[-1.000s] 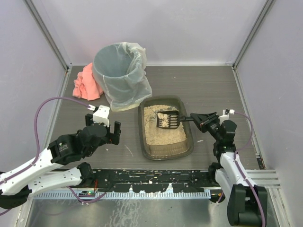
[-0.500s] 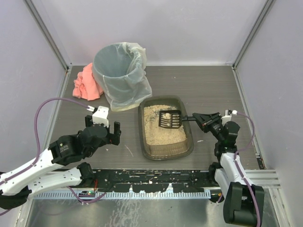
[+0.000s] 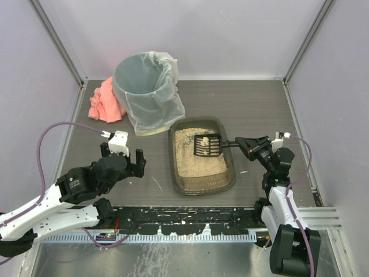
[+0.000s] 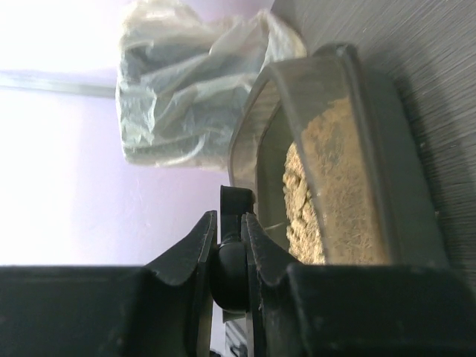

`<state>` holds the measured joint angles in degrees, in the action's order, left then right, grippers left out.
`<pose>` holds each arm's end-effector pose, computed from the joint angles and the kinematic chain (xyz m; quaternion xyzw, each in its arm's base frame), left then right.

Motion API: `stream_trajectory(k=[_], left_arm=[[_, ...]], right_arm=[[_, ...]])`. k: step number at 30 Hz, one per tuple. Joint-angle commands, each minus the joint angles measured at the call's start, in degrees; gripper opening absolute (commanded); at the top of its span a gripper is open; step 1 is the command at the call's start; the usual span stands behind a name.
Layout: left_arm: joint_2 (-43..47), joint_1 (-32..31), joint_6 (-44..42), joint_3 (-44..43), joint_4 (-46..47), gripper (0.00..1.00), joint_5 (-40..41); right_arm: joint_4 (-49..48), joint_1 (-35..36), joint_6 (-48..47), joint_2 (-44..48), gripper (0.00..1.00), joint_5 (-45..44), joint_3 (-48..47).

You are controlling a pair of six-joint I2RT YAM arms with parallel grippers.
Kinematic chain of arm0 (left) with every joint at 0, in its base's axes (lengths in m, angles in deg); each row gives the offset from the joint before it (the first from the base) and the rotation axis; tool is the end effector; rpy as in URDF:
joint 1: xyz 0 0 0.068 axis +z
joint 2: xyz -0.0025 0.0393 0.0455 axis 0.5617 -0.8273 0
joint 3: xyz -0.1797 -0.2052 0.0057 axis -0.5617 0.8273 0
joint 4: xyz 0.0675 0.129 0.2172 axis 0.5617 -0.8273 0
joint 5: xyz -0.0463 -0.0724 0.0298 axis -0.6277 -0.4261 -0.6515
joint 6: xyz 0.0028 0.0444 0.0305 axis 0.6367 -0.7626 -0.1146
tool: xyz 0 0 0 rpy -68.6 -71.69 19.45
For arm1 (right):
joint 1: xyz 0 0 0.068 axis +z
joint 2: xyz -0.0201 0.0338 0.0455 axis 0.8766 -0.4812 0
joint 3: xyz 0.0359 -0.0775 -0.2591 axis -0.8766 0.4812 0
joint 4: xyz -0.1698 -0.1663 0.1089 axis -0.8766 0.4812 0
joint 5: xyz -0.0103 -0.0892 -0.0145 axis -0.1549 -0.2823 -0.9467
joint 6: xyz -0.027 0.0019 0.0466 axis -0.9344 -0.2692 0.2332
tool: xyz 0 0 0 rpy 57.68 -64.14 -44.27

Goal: Clean the litter box

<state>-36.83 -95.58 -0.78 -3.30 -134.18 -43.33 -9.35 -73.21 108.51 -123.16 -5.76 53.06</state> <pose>0.0769 -0.0954 0.3249 0.0811 0.8549 -0.1031 0.5019 0.1675 -0.0131 0.1939 0.3132 0.6640 0.5296 0.4250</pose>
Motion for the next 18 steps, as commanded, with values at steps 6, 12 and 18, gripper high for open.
stream_trajectory(k=[6,12,18], left_arm=[[0.12,0.13,1.55,0.08,1.34,0.96,-0.02],[0.7,0.12,2.22,1.59,1.75,0.97,0.55],[1.57,0.15,2.81,2.1,1.79,0.96,0.92]], right_arm=[[-4.19,1.82,-2.1,-1.62,0.01,3.69,-3.88],[-2.7,1.49,-1.45,-0.38,0.01,1.04,-4.39],[-1.23,1.82,-0.31,-1.92,0.01,-1.08,-4.28]])
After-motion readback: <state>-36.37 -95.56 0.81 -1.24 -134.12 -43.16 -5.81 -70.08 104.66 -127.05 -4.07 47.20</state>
